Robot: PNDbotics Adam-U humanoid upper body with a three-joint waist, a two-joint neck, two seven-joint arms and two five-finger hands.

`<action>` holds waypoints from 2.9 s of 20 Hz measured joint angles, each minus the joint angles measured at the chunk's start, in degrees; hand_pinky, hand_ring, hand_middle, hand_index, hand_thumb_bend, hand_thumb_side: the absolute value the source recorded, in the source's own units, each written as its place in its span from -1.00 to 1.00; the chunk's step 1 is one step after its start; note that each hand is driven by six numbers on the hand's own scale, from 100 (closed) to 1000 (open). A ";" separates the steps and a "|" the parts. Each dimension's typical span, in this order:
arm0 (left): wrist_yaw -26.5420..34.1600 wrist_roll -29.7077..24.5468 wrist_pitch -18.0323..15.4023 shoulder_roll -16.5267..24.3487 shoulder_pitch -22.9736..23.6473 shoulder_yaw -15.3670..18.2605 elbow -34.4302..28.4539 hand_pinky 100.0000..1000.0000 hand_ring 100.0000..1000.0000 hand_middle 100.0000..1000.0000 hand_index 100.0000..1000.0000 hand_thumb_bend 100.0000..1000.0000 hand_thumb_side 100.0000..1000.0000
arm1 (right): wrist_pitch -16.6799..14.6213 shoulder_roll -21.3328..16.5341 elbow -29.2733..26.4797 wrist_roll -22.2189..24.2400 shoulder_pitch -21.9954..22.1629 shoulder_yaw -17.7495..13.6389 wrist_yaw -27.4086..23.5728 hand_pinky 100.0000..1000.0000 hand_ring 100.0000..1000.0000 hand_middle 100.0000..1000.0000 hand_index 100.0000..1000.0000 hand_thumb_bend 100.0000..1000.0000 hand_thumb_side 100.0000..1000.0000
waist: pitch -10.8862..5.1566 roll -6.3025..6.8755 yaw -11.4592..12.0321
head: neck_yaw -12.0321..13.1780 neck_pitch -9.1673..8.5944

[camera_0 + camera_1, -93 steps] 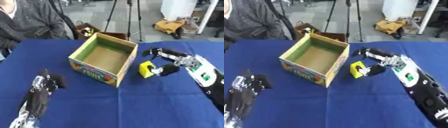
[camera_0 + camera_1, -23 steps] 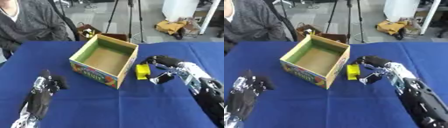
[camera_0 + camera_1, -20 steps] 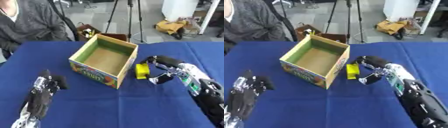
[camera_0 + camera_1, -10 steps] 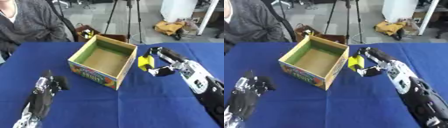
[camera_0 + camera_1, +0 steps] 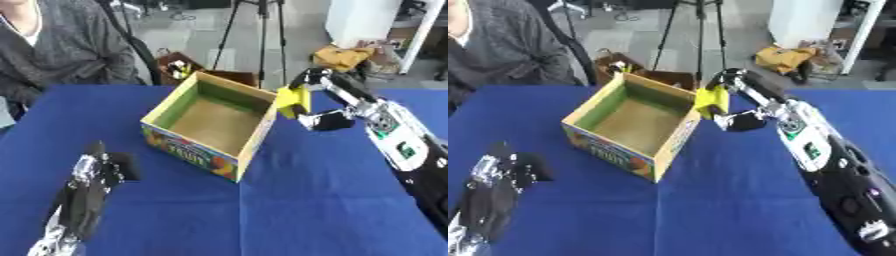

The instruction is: Pick up objects on the table and place them in the box.

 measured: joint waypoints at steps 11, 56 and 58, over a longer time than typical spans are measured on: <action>0.98 -1.77 0.40 -1.25 -1.76 -1.97 -0.03 0.23 0.03 -0.08 0.18 -0.77 1.00 | -2.06 3.80 5.76 0.52 -0.90 0.42 6.91 0.69 0.72 -0.25 0.55 -1.00 -0.76 | -0.01 -0.50 5.70 | -1.55 -1.21; -3.52 6.75 -2.51 0.17 -2.01 6.11 -0.66 0.23 0.06 -0.07 0.18 -0.79 1.00 | 5.12 8.23 -26.75 -14.72 25.40 -4.49 -3.78 0.31 1.00 0.42 0.44 -1.00 0.86 | 1.97 1.79 -14.50 | 9.61 -2.59; -3.69 7.22 -2.62 0.30 -1.94 6.57 -0.72 0.24 0.06 -0.07 0.18 -0.79 1.00 | 6.84 9.05 -28.61 -16.13 28.21 -4.61 -5.52 0.32 1.00 0.42 0.44 -1.00 0.90 | 2.25 1.92 -15.26 | 9.78 -2.61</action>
